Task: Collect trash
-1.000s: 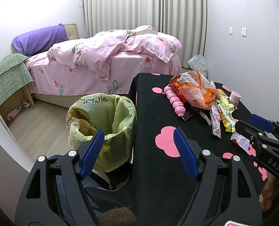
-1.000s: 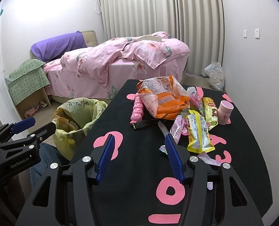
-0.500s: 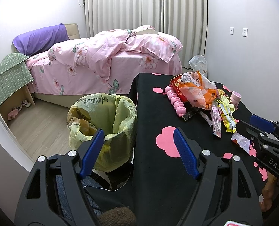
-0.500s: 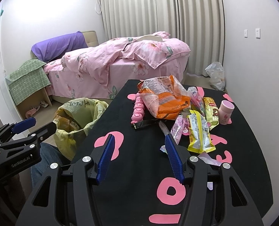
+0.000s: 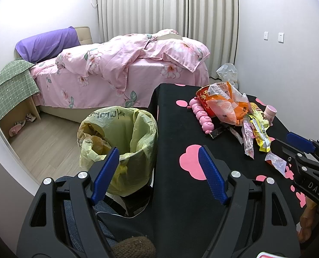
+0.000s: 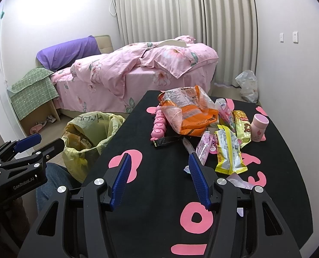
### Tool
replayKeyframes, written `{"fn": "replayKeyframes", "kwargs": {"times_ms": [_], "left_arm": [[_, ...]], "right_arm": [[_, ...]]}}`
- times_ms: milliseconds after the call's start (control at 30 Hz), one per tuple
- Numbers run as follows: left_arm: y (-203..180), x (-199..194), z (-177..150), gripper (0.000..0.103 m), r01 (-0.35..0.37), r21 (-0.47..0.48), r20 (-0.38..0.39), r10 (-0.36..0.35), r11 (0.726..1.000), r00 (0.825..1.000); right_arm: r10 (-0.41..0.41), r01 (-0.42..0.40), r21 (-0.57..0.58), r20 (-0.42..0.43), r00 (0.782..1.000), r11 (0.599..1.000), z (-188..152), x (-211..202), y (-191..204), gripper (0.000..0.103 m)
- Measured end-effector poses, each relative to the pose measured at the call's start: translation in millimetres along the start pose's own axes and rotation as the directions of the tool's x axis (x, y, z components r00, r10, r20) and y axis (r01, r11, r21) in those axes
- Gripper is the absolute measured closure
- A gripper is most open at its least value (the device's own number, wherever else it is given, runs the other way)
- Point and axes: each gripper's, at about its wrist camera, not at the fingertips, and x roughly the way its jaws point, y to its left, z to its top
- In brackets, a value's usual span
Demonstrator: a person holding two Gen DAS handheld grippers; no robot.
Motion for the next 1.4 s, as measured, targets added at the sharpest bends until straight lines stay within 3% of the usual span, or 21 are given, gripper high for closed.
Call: {"fn": "replayKeyframes", "kwargs": {"times_ms": [333, 433, 533, 700, 833, 900, 1000, 1067, 1167, 1300, 1400], "left_arm": [[5.8, 6.2, -1.3, 0.031, -0.005, 0.001, -0.002, 0.005, 1.000, 1.000], [1.1, 17.5, 3.0, 0.031, -0.008, 0.007, -0.006, 0.008, 1.000, 1.000], [-9.9, 34.0, 11.3, 0.031, 0.010, 0.012, -0.019, -0.009, 1.000, 1.000], [-37.5, 72.3, 29.4, 0.030, 0.085, -0.005, -0.059, -0.085, 0.996, 0.995], [-62.4, 113.7, 50.7, 0.029, 0.177, -0.041, -0.113, -0.181, 0.983, 0.977], [-77.5, 135.0, 62.8, 0.029, 0.192, -0.032, -0.128, -0.195, 0.981, 0.973], [-96.8, 158.8, 79.2, 0.029, 0.195, -0.008, -0.129, -0.194, 0.981, 0.972], [-107.5, 174.0, 92.5, 0.029, 0.226, -0.003, -0.125, -0.225, 0.974, 0.966], [-114.6, 200.6, 116.5, 0.029, 0.287, 0.012, -0.118, -0.283, 0.958, 0.952], [-111.7, 224.9, 131.9, 0.030, 0.257, 0.006, -0.150, -0.253, 0.967, 0.956], [-103.4, 228.6, 129.1, 0.030, 0.274, -0.051, -0.180, -0.279, 0.960, 0.943]], "right_arm": [[0.001, -0.001, 0.012, 0.005, 1.000, 1.000, 0.6, 0.4, -4.0, 0.050], [0.018, -0.019, 0.025, 0.043, 0.999, 1.000, 4.8, -0.4, -19.3, 0.050], [-0.027, 0.026, 0.020, 0.043, 0.999, 0.999, 8.7, 5.7, -43.3, 0.050], [-0.027, 0.025, 0.070, 0.024, 0.999, 0.997, 4.2, 21.3, -100.5, 0.050], [0.015, -0.013, 0.117, -0.012, 1.000, 0.993, -0.9, 36.7, -141.2, 0.047], [0.029, -0.025, 0.126, -0.032, 0.999, 0.992, -2.9, 44.4, -157.5, 0.047], [-0.007, 0.012, 0.051, -0.096, 0.995, 0.999, -3.6, 60.0, -170.1, 0.047], [-0.053, 0.054, 0.012, -0.090, 0.994, 0.998, -4.2, 66.2, -176.0, 0.046], [-0.056, 0.058, 0.017, -0.092, 0.994, 0.998, -3.1, 74.1, -188.4, 0.046], [-0.074, 0.080, 0.055, -0.103, 0.992, 0.995, -4.2, 87.3, -202.9, 0.046], [-0.137, 0.142, 0.047, -0.108, 0.985, 0.989, -5.1, 94.4, -208.0, 0.046]]}}
